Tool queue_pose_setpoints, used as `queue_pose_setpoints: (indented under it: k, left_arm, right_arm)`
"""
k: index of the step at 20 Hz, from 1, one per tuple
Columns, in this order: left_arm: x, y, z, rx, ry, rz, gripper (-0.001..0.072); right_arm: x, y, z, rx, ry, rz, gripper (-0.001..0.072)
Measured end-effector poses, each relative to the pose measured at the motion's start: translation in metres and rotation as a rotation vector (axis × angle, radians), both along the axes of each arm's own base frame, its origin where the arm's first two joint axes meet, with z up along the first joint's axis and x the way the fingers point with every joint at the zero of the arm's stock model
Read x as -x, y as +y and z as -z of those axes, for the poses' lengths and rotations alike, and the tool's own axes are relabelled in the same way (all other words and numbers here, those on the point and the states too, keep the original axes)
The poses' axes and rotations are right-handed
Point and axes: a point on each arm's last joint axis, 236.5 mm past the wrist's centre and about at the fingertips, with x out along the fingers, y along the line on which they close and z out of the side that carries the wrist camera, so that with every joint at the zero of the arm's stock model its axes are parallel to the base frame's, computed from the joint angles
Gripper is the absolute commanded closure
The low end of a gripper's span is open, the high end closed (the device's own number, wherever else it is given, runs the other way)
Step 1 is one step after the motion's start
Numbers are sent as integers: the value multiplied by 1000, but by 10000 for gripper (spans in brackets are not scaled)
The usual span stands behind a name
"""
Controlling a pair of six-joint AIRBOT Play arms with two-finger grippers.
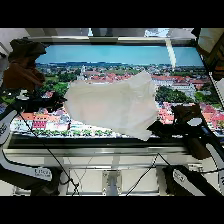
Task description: Fold the shirts.
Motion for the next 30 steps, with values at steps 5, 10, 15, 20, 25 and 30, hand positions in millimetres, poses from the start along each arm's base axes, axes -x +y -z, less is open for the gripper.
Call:
queue_pose_setpoints:
  k: [5, 10, 15, 20, 25, 30]
  left_arm:
    - [24, 10, -4, 68, 46, 42, 252]
    - [39, 15, -3, 84, 72, 74, 252]
    - [30, 21, -4, 76, 48, 33, 253]
    - [24, 19, 1, 73, 47, 9, 253]
    - [22, -7, 9, 95, 70, 46, 254]
    - [23, -11, 15, 88, 92, 43, 435]
  right_arm:
    - [0, 0, 0, -2, 1, 1, 264]
    - [-5, 1, -2, -11, -10, 24, 264]
    - [-10, 4, -6, -36, -19, 46, 264]
    - [-12, 6, -8, -48, -24, 56, 265]
    - [-12, 7, -9, -53, -24, 58, 265]
    - [-10, 9, -10, -60, -17, 49, 265]
